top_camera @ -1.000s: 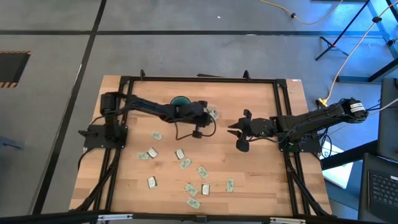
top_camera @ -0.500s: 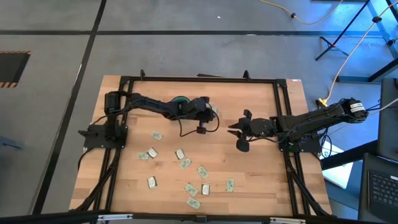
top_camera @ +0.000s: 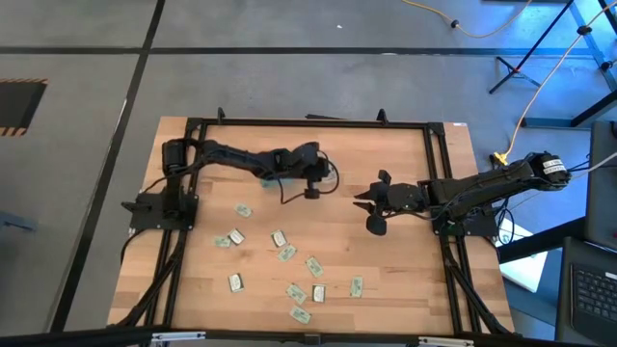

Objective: Pick and place items into bin
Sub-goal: Put the white stevia packet into the transparent bin, then put the green stevia packet into the transparent bin

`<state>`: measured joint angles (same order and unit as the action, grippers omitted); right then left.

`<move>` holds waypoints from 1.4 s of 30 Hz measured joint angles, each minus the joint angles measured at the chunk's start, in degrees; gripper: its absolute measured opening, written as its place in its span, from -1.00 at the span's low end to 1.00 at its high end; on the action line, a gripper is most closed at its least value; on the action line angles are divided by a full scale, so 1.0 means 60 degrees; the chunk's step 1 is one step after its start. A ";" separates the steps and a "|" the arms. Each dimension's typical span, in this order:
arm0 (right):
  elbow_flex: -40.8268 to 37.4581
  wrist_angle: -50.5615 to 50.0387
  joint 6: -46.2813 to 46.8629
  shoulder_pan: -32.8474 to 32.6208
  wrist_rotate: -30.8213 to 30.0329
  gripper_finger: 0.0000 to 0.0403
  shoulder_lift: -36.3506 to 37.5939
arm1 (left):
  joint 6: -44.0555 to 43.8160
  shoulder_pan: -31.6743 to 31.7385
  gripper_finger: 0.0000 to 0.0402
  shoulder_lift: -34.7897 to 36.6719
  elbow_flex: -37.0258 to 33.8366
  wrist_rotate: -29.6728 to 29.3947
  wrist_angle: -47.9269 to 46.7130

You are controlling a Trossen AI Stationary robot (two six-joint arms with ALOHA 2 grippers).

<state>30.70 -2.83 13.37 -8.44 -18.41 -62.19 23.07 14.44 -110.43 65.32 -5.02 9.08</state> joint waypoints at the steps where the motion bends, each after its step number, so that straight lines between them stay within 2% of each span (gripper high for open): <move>1: 0.0000 -0.0003 0.0000 0.0000 0.0000 -0.54 0.0000 | -0.0003 0.0015 -0.98 -0.0013 0.0000 0.0039 -0.0018; 12: 0.0000 -0.0003 -0.0007 -0.0001 0.0000 -0.54 0.0000 | -0.0741 0.0015 -0.90 -0.0033 0.0000 0.0000 -0.0199; 19: 0.0000 -0.0004 -0.0011 -0.0001 0.0000 -0.54 0.0000 | -0.0746 -0.0046 -0.78 0.0000 0.0000 0.0001 -0.0135; 23: 0.0000 -0.0119 -0.0007 -0.0001 0.0000 -0.54 -0.0003 | -0.0258 -0.0339 -0.74 0.0552 0.0010 0.0024 -0.0374; 27: 0.0004 -0.0396 0.0029 -0.0001 0.0003 -0.54 -0.0004 | 0.0474 -0.0890 -0.73 0.1383 -0.0002 0.0084 -0.1680; 33: 0.0004 -0.0395 0.0226 -0.0036 0.0004 -0.54 -0.0004 | 0.0446 -0.1785 -0.73 0.2660 -0.0041 0.0171 -0.5241; 36: 0.0007 -0.0430 0.0221 -0.0034 0.0006 -0.54 -0.0004 | 0.0513 -0.2197 -0.70 0.2944 -0.0241 0.0852 -0.6479; 39: 0.0007 -0.0446 0.0229 -0.0034 0.0005 -0.54 -0.0004 | 0.0624 -0.2605 -0.64 0.2959 -0.0595 0.1714 -0.6786; 42: 0.0007 -0.0437 0.0240 -0.0034 0.0007 -0.54 -0.0004 | 0.0539 -0.2982 -0.57 0.2951 -0.1084 0.1822 -0.6798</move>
<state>30.74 -5.45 14.81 -8.64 -18.37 -62.22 26.30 -3.46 -92.73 58.82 5.92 -31.70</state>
